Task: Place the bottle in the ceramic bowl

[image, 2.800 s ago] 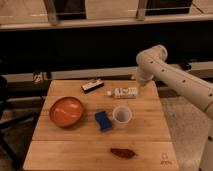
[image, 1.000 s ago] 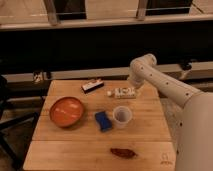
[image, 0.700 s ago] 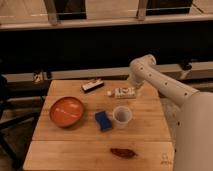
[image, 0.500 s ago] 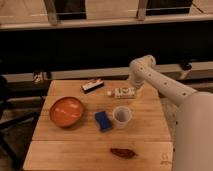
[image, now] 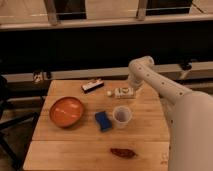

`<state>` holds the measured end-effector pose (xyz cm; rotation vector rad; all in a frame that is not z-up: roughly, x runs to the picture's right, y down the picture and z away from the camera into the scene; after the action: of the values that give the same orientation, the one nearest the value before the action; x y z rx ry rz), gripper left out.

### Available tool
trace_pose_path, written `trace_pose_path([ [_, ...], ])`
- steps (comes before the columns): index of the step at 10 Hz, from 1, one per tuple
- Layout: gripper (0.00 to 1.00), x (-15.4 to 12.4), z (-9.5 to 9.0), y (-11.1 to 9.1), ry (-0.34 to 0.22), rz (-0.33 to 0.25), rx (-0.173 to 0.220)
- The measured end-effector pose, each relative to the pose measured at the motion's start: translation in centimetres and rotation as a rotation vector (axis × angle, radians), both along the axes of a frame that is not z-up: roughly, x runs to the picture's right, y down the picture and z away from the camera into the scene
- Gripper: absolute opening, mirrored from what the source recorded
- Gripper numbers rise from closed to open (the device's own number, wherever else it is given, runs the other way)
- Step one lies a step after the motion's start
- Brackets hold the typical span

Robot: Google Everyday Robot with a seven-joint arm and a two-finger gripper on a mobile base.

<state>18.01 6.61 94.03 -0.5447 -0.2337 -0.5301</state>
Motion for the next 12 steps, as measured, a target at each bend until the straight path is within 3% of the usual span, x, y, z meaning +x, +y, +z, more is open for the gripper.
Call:
trace_pose_path([
  [12,0.80,-1.5,2.6,2.7,-0.039,0.022,-0.081],
])
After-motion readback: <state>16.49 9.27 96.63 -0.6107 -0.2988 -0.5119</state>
